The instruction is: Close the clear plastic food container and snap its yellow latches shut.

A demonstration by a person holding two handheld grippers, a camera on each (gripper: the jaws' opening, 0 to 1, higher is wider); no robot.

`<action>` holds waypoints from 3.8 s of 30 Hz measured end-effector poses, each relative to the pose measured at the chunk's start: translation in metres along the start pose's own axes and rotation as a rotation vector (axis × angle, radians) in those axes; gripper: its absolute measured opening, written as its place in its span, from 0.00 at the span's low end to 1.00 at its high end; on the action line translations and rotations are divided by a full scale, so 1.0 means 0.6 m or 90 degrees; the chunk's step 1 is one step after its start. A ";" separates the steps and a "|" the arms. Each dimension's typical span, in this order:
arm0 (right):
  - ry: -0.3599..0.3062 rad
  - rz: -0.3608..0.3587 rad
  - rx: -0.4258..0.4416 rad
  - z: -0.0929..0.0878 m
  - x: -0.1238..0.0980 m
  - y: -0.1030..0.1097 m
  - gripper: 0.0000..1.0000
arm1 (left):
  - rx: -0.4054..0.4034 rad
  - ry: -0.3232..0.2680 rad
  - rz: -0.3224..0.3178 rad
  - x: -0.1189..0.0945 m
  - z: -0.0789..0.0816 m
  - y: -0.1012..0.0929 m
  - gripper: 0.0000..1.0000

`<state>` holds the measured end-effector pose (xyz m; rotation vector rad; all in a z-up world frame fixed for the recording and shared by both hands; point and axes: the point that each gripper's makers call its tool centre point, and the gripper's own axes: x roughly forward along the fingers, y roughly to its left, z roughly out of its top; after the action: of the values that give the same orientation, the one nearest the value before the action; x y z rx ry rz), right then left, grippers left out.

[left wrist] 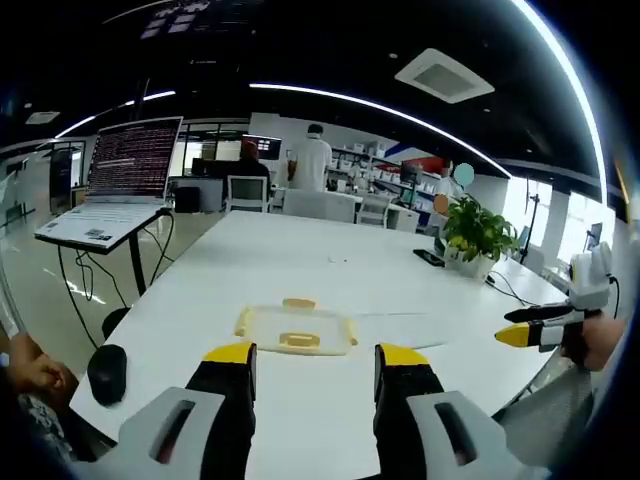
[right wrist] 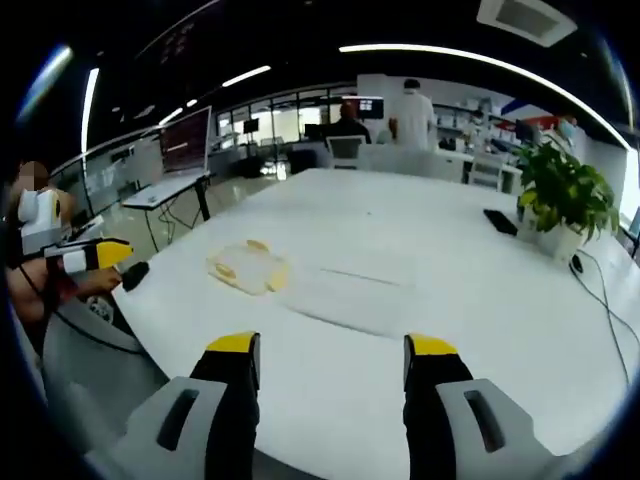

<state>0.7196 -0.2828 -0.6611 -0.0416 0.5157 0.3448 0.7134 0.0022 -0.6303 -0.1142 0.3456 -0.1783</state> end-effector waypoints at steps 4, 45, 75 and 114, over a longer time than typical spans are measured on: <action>0.000 0.000 0.000 0.000 0.000 0.000 0.55 | 0.000 0.001 0.000 0.000 0.000 0.000 0.41; 0.006 0.004 -0.003 -0.002 0.003 0.002 0.55 | 0.001 0.002 -0.002 0.002 -0.002 0.000 0.41; 0.011 0.006 -0.004 -0.005 0.002 0.003 0.54 | 0.006 -0.002 -0.003 0.000 0.000 -0.002 0.42; 0.076 0.135 -0.093 0.056 0.128 0.059 0.55 | 0.068 0.093 -0.062 0.115 -0.010 0.074 0.45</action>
<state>0.7863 -0.2214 -0.6678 -0.1503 0.6141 0.5894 0.7821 0.0318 -0.6645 -0.0130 0.4760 -0.3017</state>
